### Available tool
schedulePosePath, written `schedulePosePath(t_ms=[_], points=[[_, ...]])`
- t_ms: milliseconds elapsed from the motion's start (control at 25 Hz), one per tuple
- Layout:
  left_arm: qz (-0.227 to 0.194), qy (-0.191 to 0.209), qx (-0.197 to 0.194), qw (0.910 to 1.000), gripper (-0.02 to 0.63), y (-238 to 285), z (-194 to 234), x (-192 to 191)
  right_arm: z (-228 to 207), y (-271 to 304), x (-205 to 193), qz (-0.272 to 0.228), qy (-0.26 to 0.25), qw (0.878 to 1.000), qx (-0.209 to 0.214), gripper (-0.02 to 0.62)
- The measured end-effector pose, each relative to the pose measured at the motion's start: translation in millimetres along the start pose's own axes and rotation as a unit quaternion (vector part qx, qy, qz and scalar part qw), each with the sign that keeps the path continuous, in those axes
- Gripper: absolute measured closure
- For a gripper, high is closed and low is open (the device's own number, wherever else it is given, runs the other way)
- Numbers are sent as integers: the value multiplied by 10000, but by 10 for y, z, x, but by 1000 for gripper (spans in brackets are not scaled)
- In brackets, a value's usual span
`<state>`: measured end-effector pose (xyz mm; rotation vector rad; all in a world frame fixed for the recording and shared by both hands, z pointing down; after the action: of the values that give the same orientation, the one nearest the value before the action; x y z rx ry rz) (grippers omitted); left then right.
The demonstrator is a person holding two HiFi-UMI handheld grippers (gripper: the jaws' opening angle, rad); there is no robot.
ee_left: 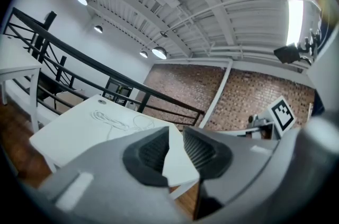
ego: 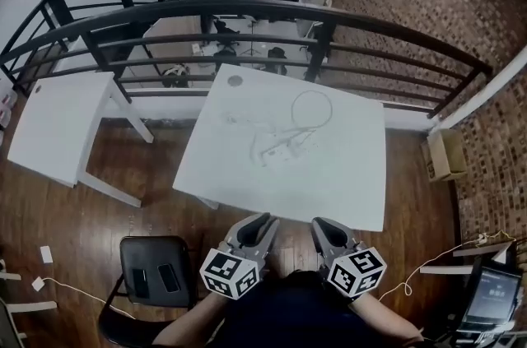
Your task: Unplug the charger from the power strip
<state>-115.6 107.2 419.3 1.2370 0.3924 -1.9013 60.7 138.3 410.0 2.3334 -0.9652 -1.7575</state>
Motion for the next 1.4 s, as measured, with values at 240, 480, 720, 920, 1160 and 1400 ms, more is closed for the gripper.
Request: schedulePosePath(t_ms=[240,480,720,920,1160,1400], points=[[1,-66,134,9999,522,107,139,-1,-92,206,-17,142,88,9998,125,583],[-65,207,540,9983,522,520,122,172,-534,497,365,-127,151,9984,525,583],[64,74,694,9975,522,990,-38,230,-1001,580,571,-218,304,9964,766,583],[197,68,936,9954,520,1220,-36,127,-1312,662,569,-129,377,9960,797,583],[577,145,1118,9920,520,1373,155,39,-1532,766,629,17,409,9973,605,581],[1077,674,1147,9852,515,1612,699,-39,-1535,1078,697,143,160,9993,291,581]])
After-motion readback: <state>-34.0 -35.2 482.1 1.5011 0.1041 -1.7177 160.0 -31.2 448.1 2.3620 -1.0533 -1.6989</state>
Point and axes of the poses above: the fingertips, and each gripper's own axes: y forward along the fingers, z to its left, x out of its top, the point moved 7 cm from there along -y, backward along the fingers, and after that the axes turned 1 degree about y, right-handed, at the moved point
